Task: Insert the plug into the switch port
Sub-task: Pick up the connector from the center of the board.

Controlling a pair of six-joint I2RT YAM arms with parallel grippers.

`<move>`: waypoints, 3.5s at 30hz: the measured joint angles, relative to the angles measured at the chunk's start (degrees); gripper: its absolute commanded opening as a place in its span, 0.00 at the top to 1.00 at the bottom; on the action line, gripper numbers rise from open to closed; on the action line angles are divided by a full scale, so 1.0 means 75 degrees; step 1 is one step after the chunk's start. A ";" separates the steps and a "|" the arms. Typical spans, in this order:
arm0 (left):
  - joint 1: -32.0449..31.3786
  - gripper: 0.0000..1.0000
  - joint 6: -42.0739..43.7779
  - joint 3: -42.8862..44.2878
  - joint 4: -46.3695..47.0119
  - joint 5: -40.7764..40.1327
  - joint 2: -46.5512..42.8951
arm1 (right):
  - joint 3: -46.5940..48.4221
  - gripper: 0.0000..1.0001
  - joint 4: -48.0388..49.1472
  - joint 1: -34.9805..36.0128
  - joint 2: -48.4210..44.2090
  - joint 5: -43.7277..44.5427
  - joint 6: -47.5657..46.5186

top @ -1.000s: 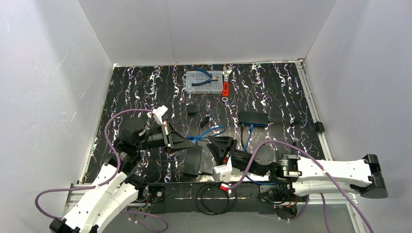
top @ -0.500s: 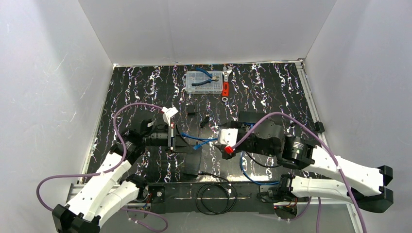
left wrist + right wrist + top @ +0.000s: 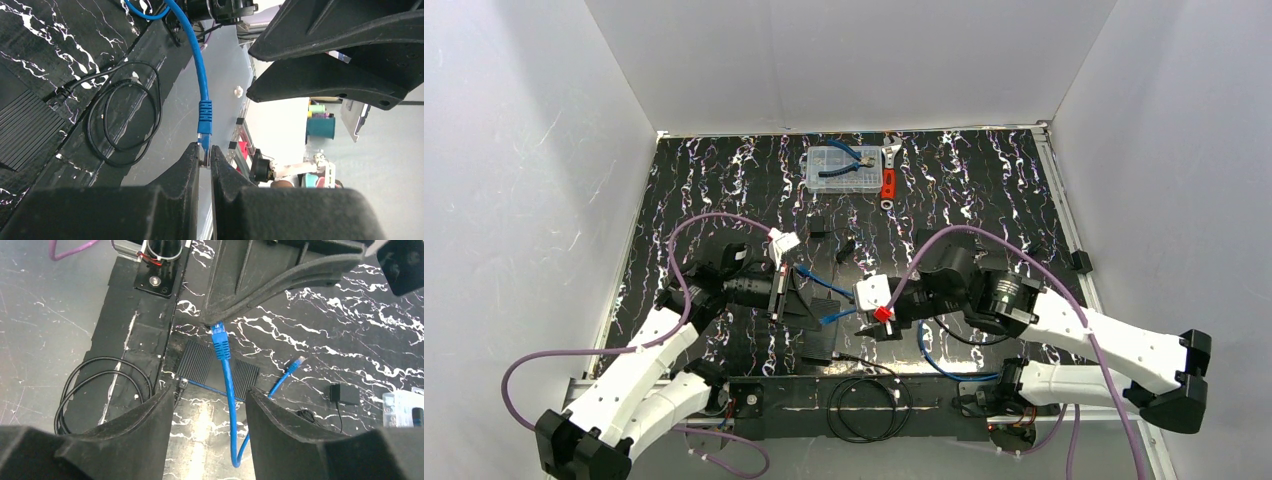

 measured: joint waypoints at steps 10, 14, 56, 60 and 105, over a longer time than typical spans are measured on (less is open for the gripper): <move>0.0000 1.00 0.0314 0.0000 -0.0063 0.0383 0.0096 | -0.0066 0.43 0.0951 0.0213 0.0342 -0.0300 -0.0228; 0.0000 1.00 0.0348 0.0000 -0.0063 0.0443 0.0102 | -0.0076 0.45 0.1126 0.0360 0.0581 -0.0282 -0.0352; 0.0017 0.19 0.0055 -0.0012 0.0235 0.0809 0.0097 | -0.0204 0.99 0.1467 0.0769 0.1020 0.0801 -0.0751; 0.0017 0.02 0.0093 0.0045 0.0205 0.0597 -0.0049 | -0.0204 0.99 0.1228 0.0772 0.0611 0.1695 -0.0930; 0.0017 0.02 0.0281 0.0341 -0.0614 -0.3085 -0.0182 | 0.0255 0.99 0.1162 -0.0159 -0.0974 0.7320 -0.2391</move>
